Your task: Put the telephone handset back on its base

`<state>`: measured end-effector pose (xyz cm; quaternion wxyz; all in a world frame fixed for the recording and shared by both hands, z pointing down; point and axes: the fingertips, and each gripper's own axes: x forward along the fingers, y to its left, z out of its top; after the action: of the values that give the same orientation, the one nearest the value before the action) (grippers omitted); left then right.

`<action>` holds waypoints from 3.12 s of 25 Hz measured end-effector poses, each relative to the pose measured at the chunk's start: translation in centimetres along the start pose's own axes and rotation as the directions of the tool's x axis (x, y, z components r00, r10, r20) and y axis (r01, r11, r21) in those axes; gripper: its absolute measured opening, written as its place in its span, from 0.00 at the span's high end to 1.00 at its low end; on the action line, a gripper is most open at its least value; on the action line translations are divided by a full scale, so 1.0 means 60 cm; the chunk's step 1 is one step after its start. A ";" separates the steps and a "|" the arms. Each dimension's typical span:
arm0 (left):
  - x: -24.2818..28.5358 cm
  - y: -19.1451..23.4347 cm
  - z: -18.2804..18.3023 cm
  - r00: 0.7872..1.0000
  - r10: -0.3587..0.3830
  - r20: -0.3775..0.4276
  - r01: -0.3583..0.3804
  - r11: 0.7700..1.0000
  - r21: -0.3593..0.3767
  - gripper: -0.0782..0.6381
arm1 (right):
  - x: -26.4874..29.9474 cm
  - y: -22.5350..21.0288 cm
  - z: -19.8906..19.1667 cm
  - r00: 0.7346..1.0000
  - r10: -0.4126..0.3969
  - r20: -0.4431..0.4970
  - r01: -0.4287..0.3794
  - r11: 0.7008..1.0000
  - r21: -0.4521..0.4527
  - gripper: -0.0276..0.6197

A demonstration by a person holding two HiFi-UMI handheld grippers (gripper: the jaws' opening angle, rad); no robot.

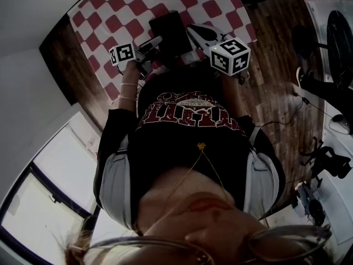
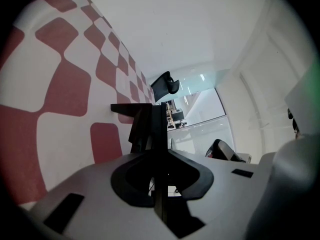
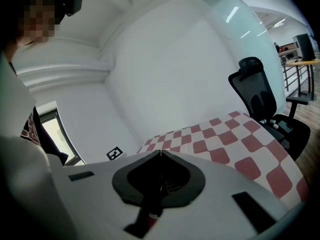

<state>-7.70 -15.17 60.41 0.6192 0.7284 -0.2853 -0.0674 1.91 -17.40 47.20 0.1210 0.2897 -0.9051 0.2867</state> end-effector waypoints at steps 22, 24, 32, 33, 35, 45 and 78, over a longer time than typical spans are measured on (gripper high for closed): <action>0.011 0.013 -0.001 0.999 0.028 0.032 -0.030 0.997 0.076 0.78 | -0.013 -0.006 -0.008 1.000 -0.023 0.010 0.022 1.000 0.017 0.93; 0.012 0.014 -0.002 0.999 0.033 0.030 -0.035 0.996 0.082 0.78 | -0.014 -0.007 -0.008 1.000 -0.025 0.013 0.024 0.999 0.020 0.93; 0.013 0.017 -0.003 0.997 0.073 0.010 -0.074 0.989 0.128 0.78 | -0.013 -0.005 -0.009 1.000 -0.022 0.015 0.022 0.999 0.024 0.93; 0.013 0.018 -0.003 0.997 0.076 0.009 -0.076 0.989 0.129 0.78 | -0.013 -0.005 -0.009 1.000 -0.021 0.015 0.021 1.000 0.023 0.93; 0.013 0.018 -0.003 0.997 0.083 0.007 -0.083 0.987 0.134 0.78 | -0.012 -0.005 -0.008 1.000 -0.019 0.014 0.018 1.000 0.023 0.93; 0.014 0.022 -0.004 0.991 0.133 -0.005 -0.131 0.977 0.171 0.78 | -0.012 -0.004 -0.008 1.000 -0.013 0.013 0.013 1.000 0.022 0.93; -0.005 0.013 0.011 0.992 0.124 -0.024 -0.114 0.963 0.243 0.79 | -0.010 0.003 -0.001 1.000 0.011 0.026 -0.012 1.000 0.026 0.93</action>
<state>-8.49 -15.66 60.93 0.5346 0.7809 -0.3226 0.0192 2.27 -16.98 46.94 0.1042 0.2896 -0.9045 0.2953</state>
